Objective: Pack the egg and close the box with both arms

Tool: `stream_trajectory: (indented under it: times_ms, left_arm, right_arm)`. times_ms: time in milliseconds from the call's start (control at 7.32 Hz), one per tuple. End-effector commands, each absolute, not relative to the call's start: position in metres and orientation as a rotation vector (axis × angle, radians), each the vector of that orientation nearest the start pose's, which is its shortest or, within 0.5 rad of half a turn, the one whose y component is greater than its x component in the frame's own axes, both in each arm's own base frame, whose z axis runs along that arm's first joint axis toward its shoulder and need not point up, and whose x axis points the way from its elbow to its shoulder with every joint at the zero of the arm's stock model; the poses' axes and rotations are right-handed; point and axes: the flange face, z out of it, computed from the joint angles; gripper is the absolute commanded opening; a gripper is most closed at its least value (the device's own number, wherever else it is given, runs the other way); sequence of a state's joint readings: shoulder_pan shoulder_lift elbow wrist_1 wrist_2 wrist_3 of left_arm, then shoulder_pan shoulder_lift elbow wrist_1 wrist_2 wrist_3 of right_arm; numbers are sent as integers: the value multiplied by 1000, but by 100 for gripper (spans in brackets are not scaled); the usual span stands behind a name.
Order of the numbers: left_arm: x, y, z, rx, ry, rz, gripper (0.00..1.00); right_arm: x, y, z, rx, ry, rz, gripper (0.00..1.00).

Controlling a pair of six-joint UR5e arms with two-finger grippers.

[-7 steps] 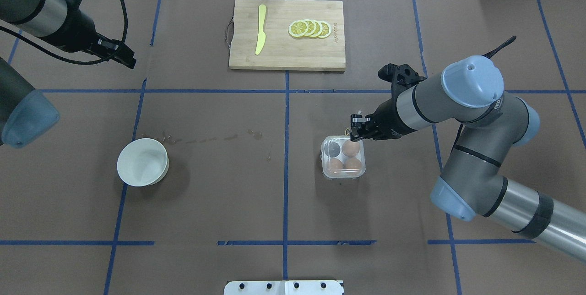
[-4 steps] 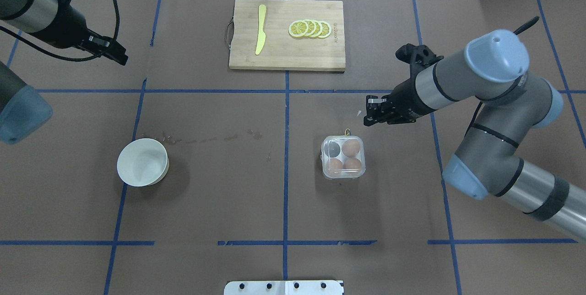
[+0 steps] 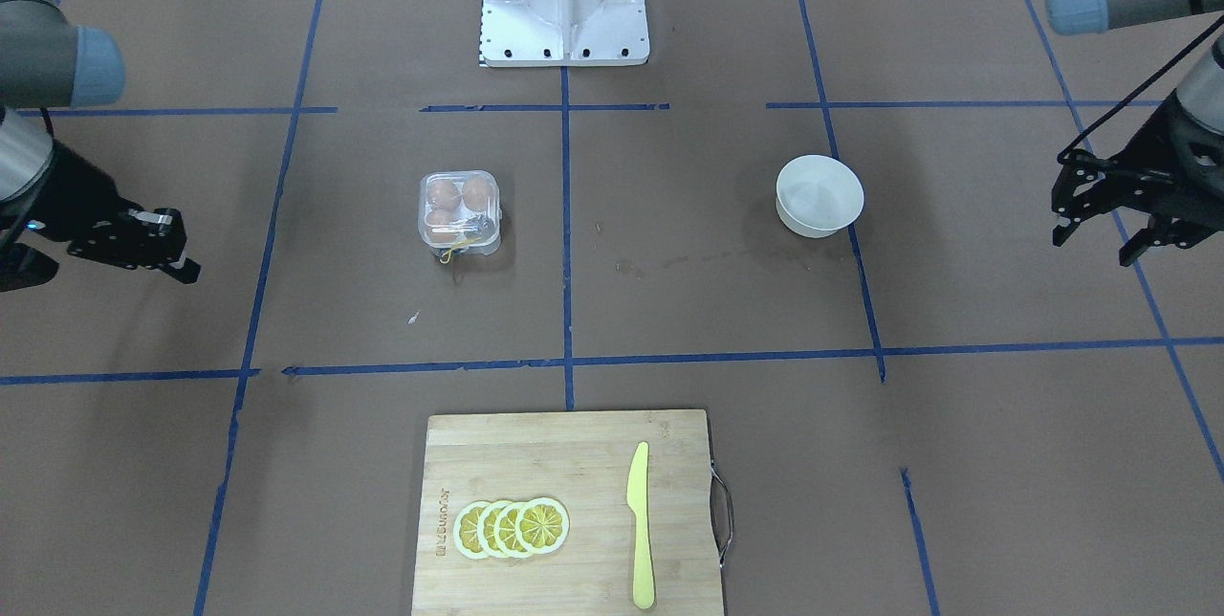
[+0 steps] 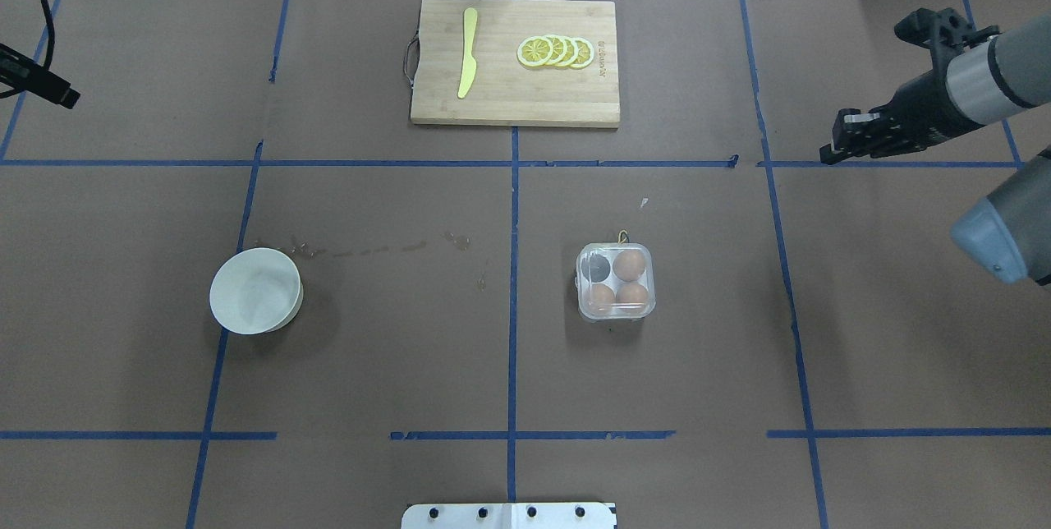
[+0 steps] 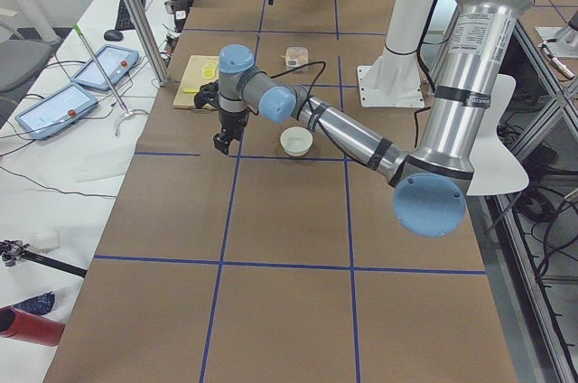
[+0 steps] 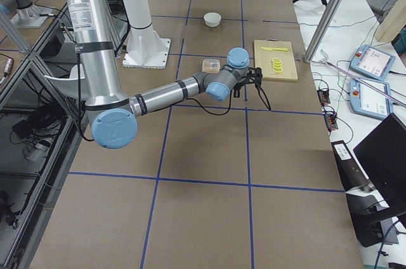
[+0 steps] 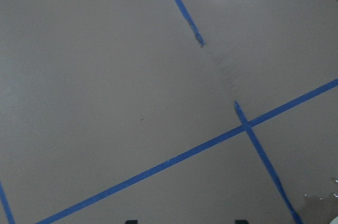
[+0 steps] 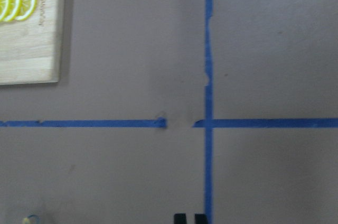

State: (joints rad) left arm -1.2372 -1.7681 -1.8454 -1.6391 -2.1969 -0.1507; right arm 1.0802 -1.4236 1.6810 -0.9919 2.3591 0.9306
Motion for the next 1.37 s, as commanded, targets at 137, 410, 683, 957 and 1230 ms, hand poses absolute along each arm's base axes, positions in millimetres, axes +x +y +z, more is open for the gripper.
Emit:
stream_trajectory:
  times_ms: [137,410,683,957,1230]
  left_arm:
    - [25,-556,482,346,682,319,96]
    - [-5,-541,507,326,672,266,100]
    - [-51,-528,539,331,650,307,100]
    - [-62,-521,567,230,672,314,100]
    - [-59,-520,594,146,682,281,100]
  right_arm:
    - [-103,-551,525,162,-928,-63,100]
    - [-34,-554,550,153,-842,-164,100]
    - [1,-534,581,136,-814,-205,100]
    - [13,-525,588,133,-791,-217,100]
    - [17,-512,569,112,-784,-220,100]
